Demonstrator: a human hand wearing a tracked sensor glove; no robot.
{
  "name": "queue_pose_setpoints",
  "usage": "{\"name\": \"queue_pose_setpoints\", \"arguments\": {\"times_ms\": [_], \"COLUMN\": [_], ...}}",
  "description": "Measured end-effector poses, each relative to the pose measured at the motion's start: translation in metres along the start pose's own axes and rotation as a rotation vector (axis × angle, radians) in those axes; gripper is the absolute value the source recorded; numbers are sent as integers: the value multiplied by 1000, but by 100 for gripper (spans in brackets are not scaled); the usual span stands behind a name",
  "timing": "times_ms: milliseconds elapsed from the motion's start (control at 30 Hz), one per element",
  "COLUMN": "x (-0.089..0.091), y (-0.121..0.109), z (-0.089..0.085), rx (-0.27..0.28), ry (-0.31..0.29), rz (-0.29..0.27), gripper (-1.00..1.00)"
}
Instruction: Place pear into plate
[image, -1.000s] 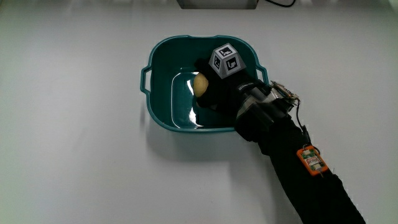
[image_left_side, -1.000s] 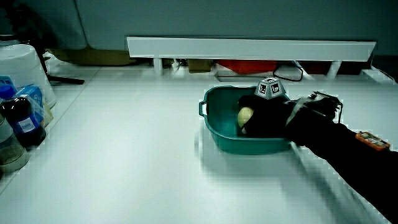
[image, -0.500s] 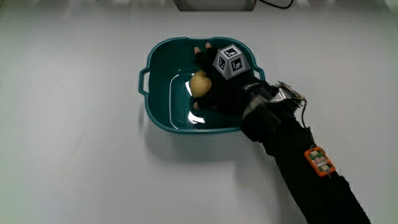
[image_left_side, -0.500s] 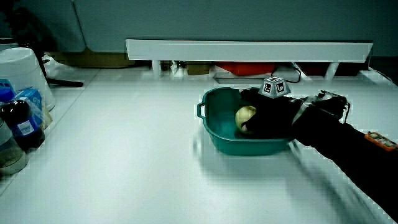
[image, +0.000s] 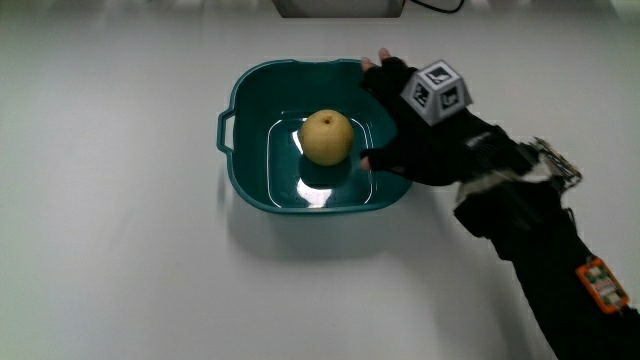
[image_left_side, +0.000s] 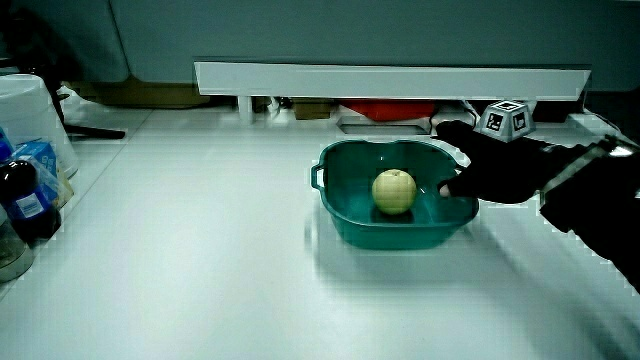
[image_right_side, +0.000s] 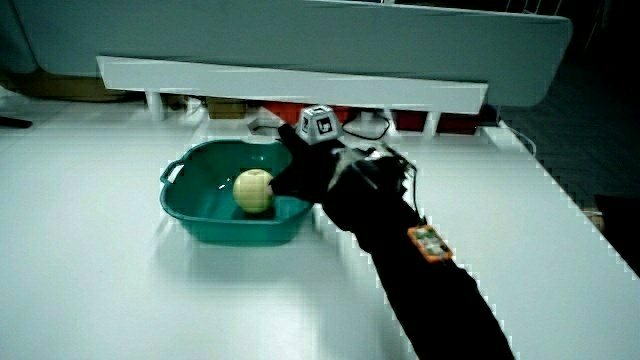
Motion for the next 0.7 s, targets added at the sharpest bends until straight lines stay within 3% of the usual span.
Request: {"name": "queue_pose_setpoints", "arguments": {"times_ms": [100, 167, 333, 400, 433, 467, 500, 567, 633, 700], "x": [7, 15, 22, 19, 23, 27, 24, 30, 29, 29], "y": [-17, -23, -56, -70, -73, -77, -83, -87, -96, -100], "z": [2, -8, -8, -1, -5, -8, -3, -10, -4, -1], "rx": [46, 83, 113, 66, 59, 129, 140, 132, 140, 155], "ry": [-7, -50, -26, 83, 101, -11, -9, -6, 28, 15], "rz": [-1, -47, -7, 89, 81, 15, 24, 22, 38, 30], "gripper": [-100, -100, -100, -100, -100, -100, -100, -100, -100, -100]}}
